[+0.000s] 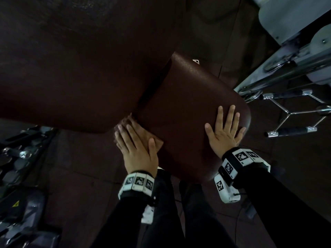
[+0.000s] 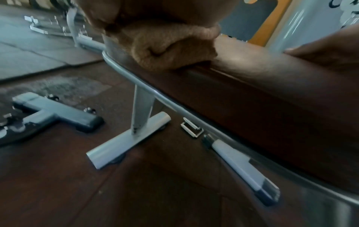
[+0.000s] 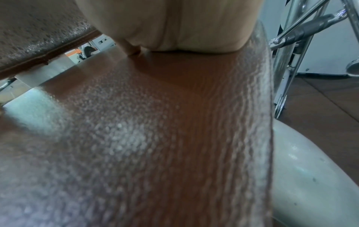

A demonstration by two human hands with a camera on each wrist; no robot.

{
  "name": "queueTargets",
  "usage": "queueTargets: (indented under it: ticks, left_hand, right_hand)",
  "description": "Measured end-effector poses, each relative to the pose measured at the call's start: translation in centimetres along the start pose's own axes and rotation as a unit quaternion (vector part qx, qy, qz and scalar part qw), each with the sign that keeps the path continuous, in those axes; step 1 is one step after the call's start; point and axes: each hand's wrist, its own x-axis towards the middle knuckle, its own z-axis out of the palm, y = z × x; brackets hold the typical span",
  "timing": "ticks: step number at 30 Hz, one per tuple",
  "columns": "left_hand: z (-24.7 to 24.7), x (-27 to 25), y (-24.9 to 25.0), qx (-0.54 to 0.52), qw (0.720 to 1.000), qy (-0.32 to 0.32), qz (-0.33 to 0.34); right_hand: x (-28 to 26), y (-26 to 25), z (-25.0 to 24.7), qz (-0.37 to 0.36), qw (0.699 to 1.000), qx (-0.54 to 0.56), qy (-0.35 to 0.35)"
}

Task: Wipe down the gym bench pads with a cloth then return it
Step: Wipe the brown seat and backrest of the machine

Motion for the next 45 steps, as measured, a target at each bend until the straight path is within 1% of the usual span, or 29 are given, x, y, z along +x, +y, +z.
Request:
queueTargets:
  ticks: [2,4,6,10,13,16,18,20,22,24,25,27,30,32,34,37,39,41,45]
  left_hand:
    - [0.8,-2.2,1.5,-0.009,1.0,-0.018,0.007]
    - [1.7,-3.4,3.1,0.012,0.998,-0.038,0.042]
    - [2.2,-3.1,4.6,0.04,0.994,-0.051,0.087]
    - [1.8,0.7,6.0,0.075,0.984,-0.04,0.154]
    - [0.6,4.3,5.4,0.103,0.978,-0.039,0.175]
    - [-0.5,6.4,3.5,0.088,0.986,-0.032,0.135]
    - [-1.0,6.5,1.9,0.079,0.992,-0.029,0.096]
    - [-0.9,5.5,0.4,0.073,0.996,-0.025,0.045]
    - [-0.3,3.5,-0.4,0.013,1.0,0.002,-0.013]
    - [0.5,0.9,-0.2,-0.051,0.998,0.025,-0.038]
    - [0.9,-0.3,0.3,-0.066,0.997,0.025,-0.041]
    - [1.6,-2.2,1.5,-0.064,0.997,0.007,-0.032]
    - [2.4,-3.0,3.8,-0.017,0.999,-0.021,0.022]
    - [2.5,-2.0,5.0,0.017,0.997,-0.025,0.073]
    - [2.1,0.1,5.6,0.047,0.992,-0.018,0.114]
    - [0.9,4.2,5.0,0.068,0.987,-0.006,0.149]
    - [0.1,6.3,3.7,0.08,0.987,0.007,0.137]
    - [-0.5,7.2,2.3,0.062,0.994,0.018,0.089]
    - [-0.4,5.3,0.4,0.025,0.999,0.021,-0.016]
  right_hand:
    - [0.0,0.0,0.1,0.0,1.0,-0.001,0.001]
    - [0.0,0.1,0.1,0.001,1.0,-0.001,0.004]
    - [0.0,0.1,0.2,0.004,1.0,-0.001,0.007]
    - [0.1,0.0,0.2,0.006,1.0,-0.002,0.01]
    - [0.1,0.1,0.3,0.002,1.0,-0.004,0.012]
    - [0.2,0.2,0.3,0.002,1.0,-0.006,0.014]
    - [0.2,0.3,0.4,0.001,1.0,-0.006,0.014]
    - [0.3,0.2,0.4,0.002,1.0,-0.005,0.015]
    - [0.2,0.3,0.5,0.003,1.0,-0.007,0.017]
    - [0.3,0.3,0.5,0.001,1.0,-0.007,0.017]
    - [0.3,0.3,0.5,0.0,1.0,-0.006,0.015]
    - [0.3,0.4,0.5,-0.001,1.0,-0.007,0.013]
    - [0.4,0.4,0.5,-0.004,1.0,-0.005,0.01]
    - [0.4,0.4,0.5,-0.003,1.0,-0.004,0.01]
    - [0.4,0.4,0.5,-0.001,1.0,-0.003,0.012]
    - [0.3,0.4,0.5,0.0,1.0,0.0,0.01]
    - [0.3,0.3,0.5,0.001,1.0,0.004,0.009]
    - [0.3,0.3,0.5,0.002,1.0,0.006,0.012]
    - [0.3,0.3,0.6,-0.001,1.0,0.014,0.02]
